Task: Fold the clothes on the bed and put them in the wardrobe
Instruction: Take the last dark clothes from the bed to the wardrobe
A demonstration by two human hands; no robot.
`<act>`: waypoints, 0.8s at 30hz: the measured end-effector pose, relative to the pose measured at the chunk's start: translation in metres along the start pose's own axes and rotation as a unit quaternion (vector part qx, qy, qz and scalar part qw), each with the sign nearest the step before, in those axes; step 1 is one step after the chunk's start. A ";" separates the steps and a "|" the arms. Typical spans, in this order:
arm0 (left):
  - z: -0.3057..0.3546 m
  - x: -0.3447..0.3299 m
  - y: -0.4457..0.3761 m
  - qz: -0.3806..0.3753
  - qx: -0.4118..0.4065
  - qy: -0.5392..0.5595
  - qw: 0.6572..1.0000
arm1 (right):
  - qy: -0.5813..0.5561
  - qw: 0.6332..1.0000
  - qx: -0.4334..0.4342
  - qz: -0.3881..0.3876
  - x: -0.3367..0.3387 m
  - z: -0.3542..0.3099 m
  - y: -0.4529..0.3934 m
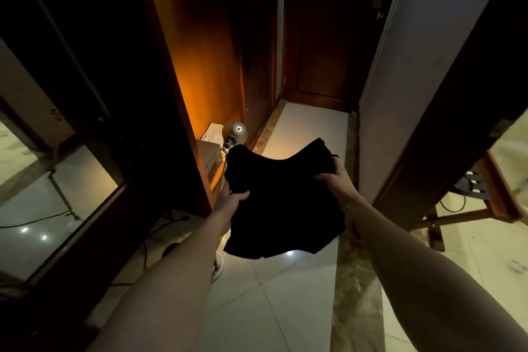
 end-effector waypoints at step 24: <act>0.165 0.007 -0.361 -0.061 0.007 0.024 0.998 | 0.056 0.995 0.059 0.059 0.018 -0.095 -0.349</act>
Point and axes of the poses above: each hand's wrist, its own y-axis away from the middle knuckle, its own x-axis out of the back of the hand, z = x × y, the point moved 1 cm from there along -y, towards the middle knuckle, and after that the axes turned 14 degrees about -y, right-handed, at the moved point
